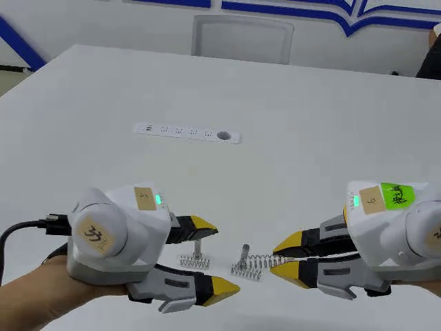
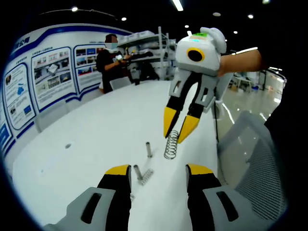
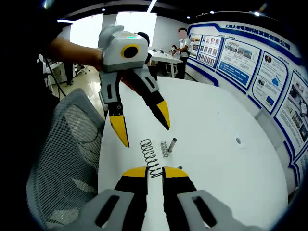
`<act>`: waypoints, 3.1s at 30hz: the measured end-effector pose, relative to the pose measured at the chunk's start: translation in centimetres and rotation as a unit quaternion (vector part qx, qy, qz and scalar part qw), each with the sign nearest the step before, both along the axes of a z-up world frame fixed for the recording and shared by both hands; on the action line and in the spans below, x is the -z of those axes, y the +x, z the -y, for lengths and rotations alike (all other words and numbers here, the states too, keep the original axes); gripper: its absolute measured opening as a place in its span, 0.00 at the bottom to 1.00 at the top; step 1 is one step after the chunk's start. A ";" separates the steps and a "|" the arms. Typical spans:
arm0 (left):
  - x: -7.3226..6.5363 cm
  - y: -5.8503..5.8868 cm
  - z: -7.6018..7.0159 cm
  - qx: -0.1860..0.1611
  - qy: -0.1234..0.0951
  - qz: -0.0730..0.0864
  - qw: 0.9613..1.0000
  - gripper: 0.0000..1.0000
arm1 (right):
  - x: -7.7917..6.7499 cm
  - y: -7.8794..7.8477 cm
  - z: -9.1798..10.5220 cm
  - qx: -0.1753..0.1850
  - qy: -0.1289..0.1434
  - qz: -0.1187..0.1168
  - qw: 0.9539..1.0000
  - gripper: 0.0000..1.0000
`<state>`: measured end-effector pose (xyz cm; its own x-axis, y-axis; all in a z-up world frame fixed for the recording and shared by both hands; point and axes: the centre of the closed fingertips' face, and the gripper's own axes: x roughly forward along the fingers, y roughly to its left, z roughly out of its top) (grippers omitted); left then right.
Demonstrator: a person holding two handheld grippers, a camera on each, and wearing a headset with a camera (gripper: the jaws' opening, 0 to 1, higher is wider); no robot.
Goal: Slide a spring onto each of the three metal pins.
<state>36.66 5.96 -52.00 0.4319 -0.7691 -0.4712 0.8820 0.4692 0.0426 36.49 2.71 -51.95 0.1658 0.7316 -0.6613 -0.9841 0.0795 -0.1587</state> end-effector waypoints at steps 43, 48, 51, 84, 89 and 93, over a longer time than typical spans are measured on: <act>-1.4 -2.0 1.5 0.081 -0.018 0.008 0.997 0.11 | -2.3 -1.9 -2.8 -0.001 0.113 -0.100 0.989 0.13; -1.7 -2.0 1.4 0.080 -0.025 0.010 0.996 0.11 | -3.1 -2.0 -2.6 0.005 0.142 -0.121 0.982 0.12; -1.7 -2.1 1.4 0.084 -0.021 0.014 0.996 0.11 | -3.6 -2.2 -2.6 0.000 0.153 -0.128 0.980 0.12; -2.8 -0.5 1.1 0.046 -0.039 0.031 0.998 0.12 | -7.2 -1.3 -4.9 0.019 0.205 -0.092 0.974 0.10; -3.2 0.3 -0.8 0.008 -0.065 0.016 0.998 0.12 | -8.6 0.1 -4.1 0.039 0.221 -0.079 0.971 0.10; -2.4 0.7 -2.8 -0.017 -0.047 0.012 0.999 0.08 | -9.6 2.0 -2.8 0.064 0.234 -0.068 0.968 0.10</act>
<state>37.36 8.75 -49.64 0.4689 -0.7939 -0.3870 0.8648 0.5017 0.0187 38.46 5.51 -42.30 0.2094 0.9353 -0.2852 -0.9707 0.2340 0.0544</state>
